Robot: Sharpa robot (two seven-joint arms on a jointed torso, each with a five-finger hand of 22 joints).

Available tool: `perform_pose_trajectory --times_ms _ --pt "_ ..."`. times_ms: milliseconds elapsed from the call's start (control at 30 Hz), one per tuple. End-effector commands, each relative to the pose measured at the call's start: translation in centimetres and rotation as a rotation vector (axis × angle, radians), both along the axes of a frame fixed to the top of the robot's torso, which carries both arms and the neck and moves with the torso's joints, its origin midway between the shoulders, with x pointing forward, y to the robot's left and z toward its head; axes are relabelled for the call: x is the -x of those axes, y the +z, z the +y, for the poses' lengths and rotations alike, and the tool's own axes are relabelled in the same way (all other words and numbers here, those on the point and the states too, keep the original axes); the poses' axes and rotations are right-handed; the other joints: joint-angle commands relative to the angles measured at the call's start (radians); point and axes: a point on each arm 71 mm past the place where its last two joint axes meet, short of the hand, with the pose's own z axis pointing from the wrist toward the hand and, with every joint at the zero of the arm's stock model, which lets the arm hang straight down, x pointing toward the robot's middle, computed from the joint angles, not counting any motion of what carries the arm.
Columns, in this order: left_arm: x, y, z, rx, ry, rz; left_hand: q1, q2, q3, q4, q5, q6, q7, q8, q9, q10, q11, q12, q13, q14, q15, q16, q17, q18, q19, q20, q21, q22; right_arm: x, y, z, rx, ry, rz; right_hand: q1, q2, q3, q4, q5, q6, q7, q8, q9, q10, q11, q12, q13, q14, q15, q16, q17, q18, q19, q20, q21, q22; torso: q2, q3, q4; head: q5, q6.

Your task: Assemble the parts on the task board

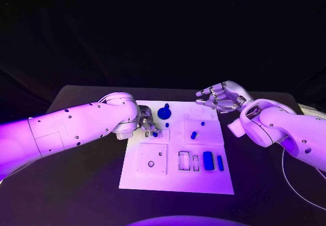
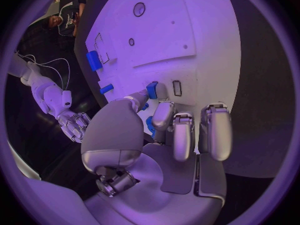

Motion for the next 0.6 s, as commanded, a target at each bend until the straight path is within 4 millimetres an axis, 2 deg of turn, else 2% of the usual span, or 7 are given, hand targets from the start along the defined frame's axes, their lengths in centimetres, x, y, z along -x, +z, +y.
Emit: perform_pose_trajectory --times_ms 33,267,433,467,533,600 --pt "0.17 -0.46 -0.02 -0.014 -0.011 0.022 -0.018 0.000 -0.020 0.004 -0.004 0.004 0.003 -0.001 0.002 0.011 0.000 0.006 0.003 0.103 -0.008 0.003 0.264 -0.012 0.037 -0.005 0.003 0.138 0.15 -0.14 0.26 0.001 0.022 0.006 -0.013 0.001 -0.005 -0.003 0.004 0.001 -0.003 0.004 0.001 -0.006 0.000 -0.003 -0.001 0.034 0.005 -0.006 0.000 0.019 -0.008 0.000 -0.005 -0.001 0.000 0.0003 -0.0002 -0.001 -0.002" --pt "0.10 -0.45 0.02 -0.012 -0.006 0.018 -0.045 -0.005 -0.072 0.022 -0.006 0.013 0.002 0.000 0.005 0.015 0.000 0.008 0.006 0.103 -0.009 0.003 0.264 -0.013 0.040 -0.005 0.006 0.142 0.19 -0.26 0.25 0.001 0.022 0.009 -0.017 0.001 -0.009 0.000 0.003 0.001 -0.003 0.004 0.001 -0.007 0.000 -0.005 -0.003 0.034 0.005 -0.007 -0.001 0.019 -0.009 0.000 -0.007 -0.003 0.000 0.0006 0.0004 -0.003 -0.005" --pt "0.02 -0.39 0.19 -0.006 0.006 0.008 -0.088 -0.017 -0.174 0.061 -0.009 0.022 -0.001 0.001 0.008 0.019 -0.003 0.008 0.007 0.103 -0.010 0.003 0.264 -0.014 0.043 -0.007 0.009 0.148 0.21 -0.33 0.20 0.001 0.022 0.011 -0.021 0.001 -0.013 0.002 0.000 0.001 -0.003 0.004 0.001 -0.007 0.000 -0.004 -0.004 0.034 0.005 -0.007 -0.001 0.019 -0.009 0.000 -0.008 -0.004 -0.001 0.0000 0.0008 -0.002 -0.001" --pt "0.00 -0.35 0.25 -0.004 0.009 0.005 -0.093 -0.016 -0.192 0.069 -0.012 0.022 -0.002 0.001 0.008 0.019 -0.003 0.007 0.006 0.103 -0.011 0.003 0.264 -0.015 0.044 -0.008 0.010 0.150 0.21 -0.35 0.20 0.001 0.023 0.011 -0.022 0.001 -0.015 0.003 -0.001 0.001 -0.003 0.004 0.001 -0.007 0.000 -0.004 -0.004 0.035 0.005 -0.007 0.000 0.019 -0.009 0.000 -0.008 -0.004 -0.001 -0.0001 0.0006 -0.002 -0.001" --pt "-0.03 -0.21 0.42 0.003 0.018 -0.004 -0.102 -0.014 -0.235 0.083 -0.039 0.023 -0.003 0.000 0.010 0.019 -0.005 0.005 0.004 0.103 -0.012 0.003 0.264 -0.015 0.045 -0.009 0.012 0.153 0.22 -0.39 0.18 0.001 0.023 0.012 -0.024 0.000 -0.017 0.004 -0.001 0.001 -0.003 0.004 0.001 -0.007 0.000 -0.004 -0.004 0.035 0.005 -0.008 -0.001 0.019 -0.009 0.000 -0.009 -0.004 -0.001 -0.0002 0.0006 -0.002 -0.001" --pt "-0.03 -0.08 0.61 0.010 0.026 -0.012 -0.121 -0.010 -0.276 0.085 -0.050 0.024 -0.004 0.001 0.011 0.021 -0.006 0.007 0.006 0.103 -0.013 0.003 0.264 -0.016 0.047 -0.010 0.014 0.156 0.22 -0.44 0.14 0.002 0.023 0.013 -0.025 0.000 -0.019 0.005 0.000 0.001 -0.003 0.004 0.001 -0.007 0.000 -0.004 -0.005 0.035 0.005 -0.009 -0.002 0.019 -0.009 0.000 -0.009 -0.004 -0.001 -0.0009 0.0008 -0.003 0.002"
